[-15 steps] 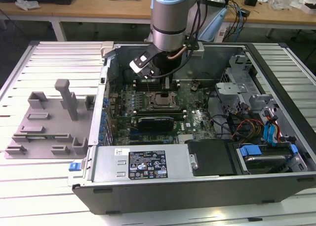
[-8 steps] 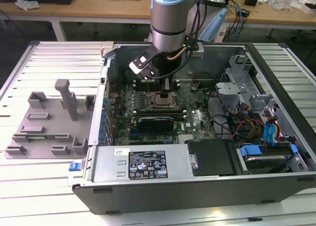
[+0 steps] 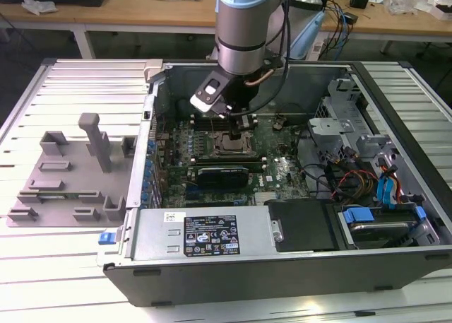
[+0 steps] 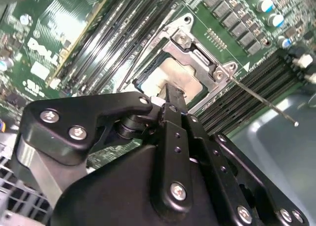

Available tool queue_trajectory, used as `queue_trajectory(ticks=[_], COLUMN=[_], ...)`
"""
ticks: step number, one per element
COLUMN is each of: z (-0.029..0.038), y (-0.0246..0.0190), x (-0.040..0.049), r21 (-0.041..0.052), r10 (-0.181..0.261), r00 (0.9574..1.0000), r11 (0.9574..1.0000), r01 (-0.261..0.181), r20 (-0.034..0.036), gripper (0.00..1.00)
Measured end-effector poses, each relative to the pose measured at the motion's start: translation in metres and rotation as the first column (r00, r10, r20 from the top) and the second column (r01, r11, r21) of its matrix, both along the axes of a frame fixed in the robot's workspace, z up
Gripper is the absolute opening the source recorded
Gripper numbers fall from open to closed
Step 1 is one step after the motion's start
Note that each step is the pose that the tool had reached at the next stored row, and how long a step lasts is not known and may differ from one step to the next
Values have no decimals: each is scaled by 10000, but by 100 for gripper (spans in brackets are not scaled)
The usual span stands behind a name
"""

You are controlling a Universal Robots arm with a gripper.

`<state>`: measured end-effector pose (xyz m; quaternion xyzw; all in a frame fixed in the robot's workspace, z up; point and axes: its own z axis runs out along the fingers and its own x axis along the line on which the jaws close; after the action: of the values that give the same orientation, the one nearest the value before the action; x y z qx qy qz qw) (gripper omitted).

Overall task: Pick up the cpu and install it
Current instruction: 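Close the cpu cover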

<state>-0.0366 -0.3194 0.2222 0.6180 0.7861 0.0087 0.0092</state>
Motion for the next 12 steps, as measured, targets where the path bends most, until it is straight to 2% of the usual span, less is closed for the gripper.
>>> queue_trajectory(ticks=[1,3,4,6,7,9,10,11,12], z=[0,-2,-3,-4,-4,-5,-5,-6,-7], y=[0,0,0,0,0,0,0,0,0], x=[0,0,0,0,0,0,0,0,0], r21=[0,0,0,0,-1,0,-1,0,0], r10=[196,795,1142,1541,1879,2274,2559,2733,3243], r00=[9998,9968,9935,9880,9822,9738,9667,9619,9460], r11=[9998,9968,9935,9880,9822,9738,9667,9619,9460], r01=[-196,-795,-1142,-1541,-1879,-2274,-2559,-2733,-3243], r20=[0,-1,0,0,-1,0,0,0,0], gripper=[11,11,11,11,11,11,11,11,11])
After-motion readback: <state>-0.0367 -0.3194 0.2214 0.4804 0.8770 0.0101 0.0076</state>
